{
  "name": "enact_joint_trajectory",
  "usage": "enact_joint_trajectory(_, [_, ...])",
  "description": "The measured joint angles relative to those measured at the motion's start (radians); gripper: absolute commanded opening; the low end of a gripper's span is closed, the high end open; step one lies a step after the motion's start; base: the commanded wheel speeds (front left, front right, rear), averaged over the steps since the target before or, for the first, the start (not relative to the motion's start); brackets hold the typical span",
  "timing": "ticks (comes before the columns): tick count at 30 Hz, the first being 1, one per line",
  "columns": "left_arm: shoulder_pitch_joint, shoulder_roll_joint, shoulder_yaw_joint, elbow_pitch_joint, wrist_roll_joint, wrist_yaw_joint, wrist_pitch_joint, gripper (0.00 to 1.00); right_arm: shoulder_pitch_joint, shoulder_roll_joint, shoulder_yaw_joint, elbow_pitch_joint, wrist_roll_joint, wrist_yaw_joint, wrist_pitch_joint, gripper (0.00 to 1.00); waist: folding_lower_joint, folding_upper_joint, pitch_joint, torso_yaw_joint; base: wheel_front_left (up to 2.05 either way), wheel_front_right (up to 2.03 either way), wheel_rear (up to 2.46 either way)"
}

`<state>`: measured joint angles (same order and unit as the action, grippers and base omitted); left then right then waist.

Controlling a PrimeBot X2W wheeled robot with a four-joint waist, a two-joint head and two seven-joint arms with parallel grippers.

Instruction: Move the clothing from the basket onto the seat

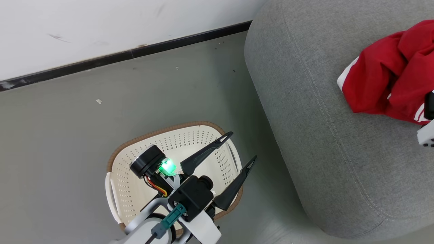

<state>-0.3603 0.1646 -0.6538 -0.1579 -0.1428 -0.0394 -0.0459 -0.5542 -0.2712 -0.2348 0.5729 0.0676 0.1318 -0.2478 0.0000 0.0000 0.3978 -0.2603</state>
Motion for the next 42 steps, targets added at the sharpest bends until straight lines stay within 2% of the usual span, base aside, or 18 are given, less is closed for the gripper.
enact_joint_trajectory(9, [0.001,-0.003,0.043,0.025,-0.026,0.005,-0.028,1.0,0.138,0.022,-0.028,-0.106,-0.001,0.0,0.0,1.0,0.0,0.0,-0.028,-0.019,0.0,0.0,0.0])
enact_joint_trajectory(21, [0.032,0.007,0.15,0.089,-0.058,0.066,-0.084,1.0,0.221,0.059,-0.004,-0.254,-0.008,0.0,0.0,1.0,0.0001,0.0,-0.077,-0.027,0.0,0.0,0.0])
enact_joint_trajectory(25, [0.07,0.015,0.201,0.116,-0.078,0.1,-0.116,1.0,0.226,0.077,0.04,-0.318,-0.018,0.0,0.0,1.0,0.0,0.0,-0.105,-0.018,0.0,0.0,0.0])
enact_joint_trajectory(32, [0.123,0.026,0.277,0.149,-0.113,0.146,-0.156,1.0,0.226,0.094,0.117,-0.349,-0.027,0.0,0.0,1.0,0.0,0.0,-0.139,0.005,0.0,0.0,0.0])
enact_joint_trajectory(42, [0.221,0.027,0.387,0.194,-0.166,0.213,-0.186,1.0,0.219,0.153,0.214,-0.395,-0.04,0.0,0.0,1.0,0.0,0.0,-0.194,0.064,0.0,0.0,0.0])
